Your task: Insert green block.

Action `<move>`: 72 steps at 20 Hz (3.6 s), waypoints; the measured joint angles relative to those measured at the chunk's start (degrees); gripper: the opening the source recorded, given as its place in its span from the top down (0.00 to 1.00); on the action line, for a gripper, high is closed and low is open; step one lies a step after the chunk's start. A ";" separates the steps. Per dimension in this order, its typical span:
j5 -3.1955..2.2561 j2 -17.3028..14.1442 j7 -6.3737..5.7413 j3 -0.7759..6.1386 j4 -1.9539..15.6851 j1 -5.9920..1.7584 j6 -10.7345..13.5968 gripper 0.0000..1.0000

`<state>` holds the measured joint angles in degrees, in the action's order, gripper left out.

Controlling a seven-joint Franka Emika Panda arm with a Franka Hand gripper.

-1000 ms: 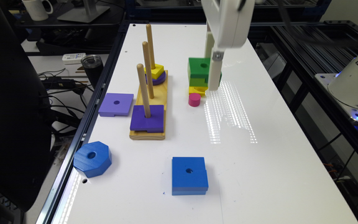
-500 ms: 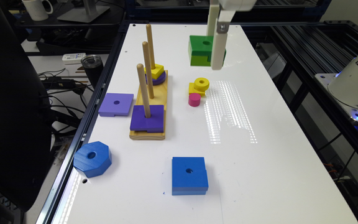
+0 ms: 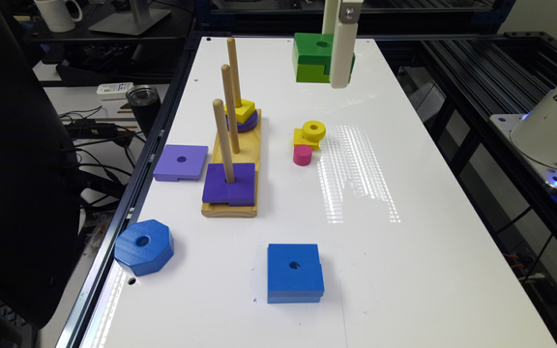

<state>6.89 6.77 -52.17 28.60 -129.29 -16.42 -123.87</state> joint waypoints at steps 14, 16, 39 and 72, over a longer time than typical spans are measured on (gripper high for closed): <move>0.65 0.38 0.47 1.41 0.04 -1.42 0.43 1.00; 0.65 0.38 0.47 1.41 0.01 -1.42 0.43 1.00; 0.65 0.07 0.47 1.45 -0.20 -1.45 -0.72 1.00; -7.74 -17.24 -3.78 1.98 14.47 -1.38 -3.34 1.00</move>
<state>-0.85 -10.47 -55.95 30.59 -114.81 -17.80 -127.21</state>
